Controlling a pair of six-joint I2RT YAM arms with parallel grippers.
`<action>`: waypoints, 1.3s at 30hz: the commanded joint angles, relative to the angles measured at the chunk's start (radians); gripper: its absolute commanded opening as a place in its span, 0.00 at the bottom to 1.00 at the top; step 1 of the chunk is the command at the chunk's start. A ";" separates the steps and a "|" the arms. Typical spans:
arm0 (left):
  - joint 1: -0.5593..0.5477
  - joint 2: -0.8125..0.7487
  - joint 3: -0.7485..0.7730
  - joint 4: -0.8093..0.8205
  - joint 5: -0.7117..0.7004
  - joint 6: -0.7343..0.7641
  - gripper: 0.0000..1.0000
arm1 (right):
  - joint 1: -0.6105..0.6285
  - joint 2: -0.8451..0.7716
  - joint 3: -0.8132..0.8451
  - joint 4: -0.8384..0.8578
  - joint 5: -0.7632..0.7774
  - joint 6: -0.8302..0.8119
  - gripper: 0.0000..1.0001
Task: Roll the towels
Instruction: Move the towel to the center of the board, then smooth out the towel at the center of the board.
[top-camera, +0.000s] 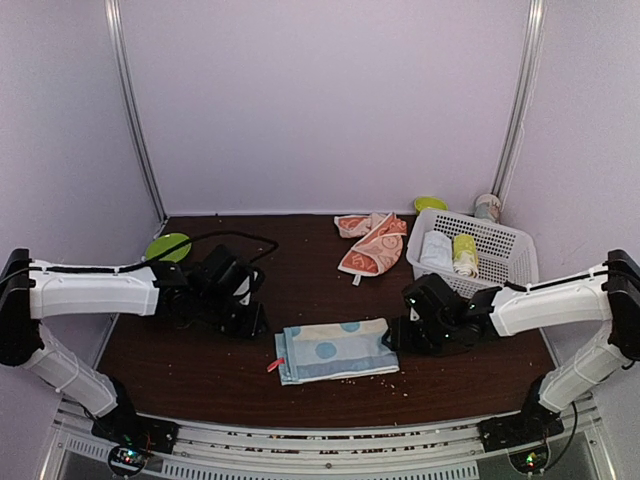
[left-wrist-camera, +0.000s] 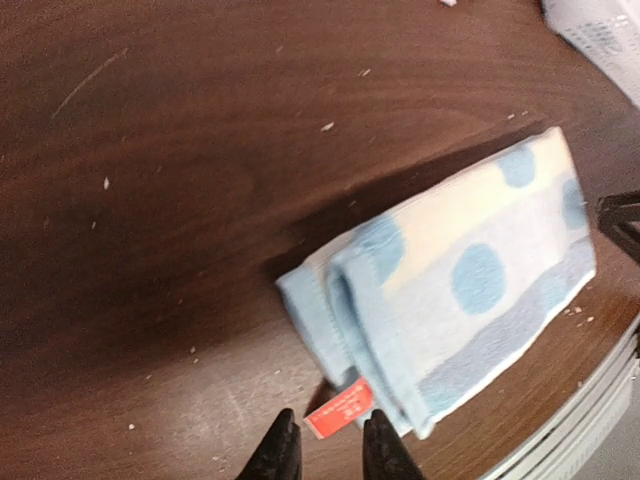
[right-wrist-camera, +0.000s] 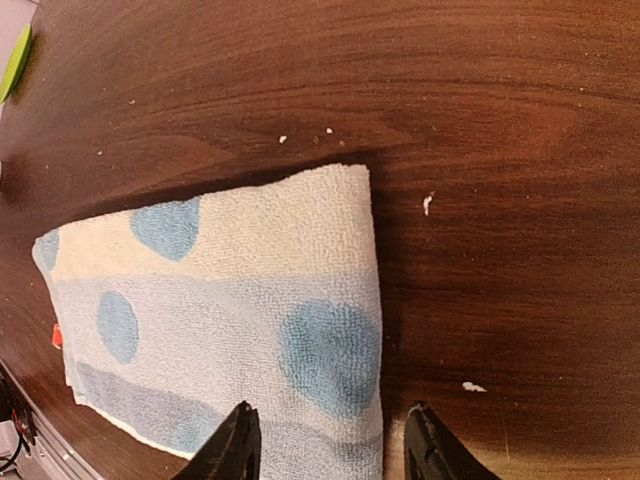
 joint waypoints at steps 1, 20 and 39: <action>-0.034 0.047 0.141 -0.008 0.029 0.041 0.23 | 0.000 -0.061 -0.050 0.016 0.020 0.020 0.50; -0.051 0.270 0.167 0.052 0.052 -0.078 0.55 | 0.005 -0.141 -0.079 0.014 0.020 0.032 0.50; -0.051 0.351 0.149 0.119 0.102 -0.084 0.29 | 0.005 -0.145 -0.087 0.018 0.018 0.029 0.50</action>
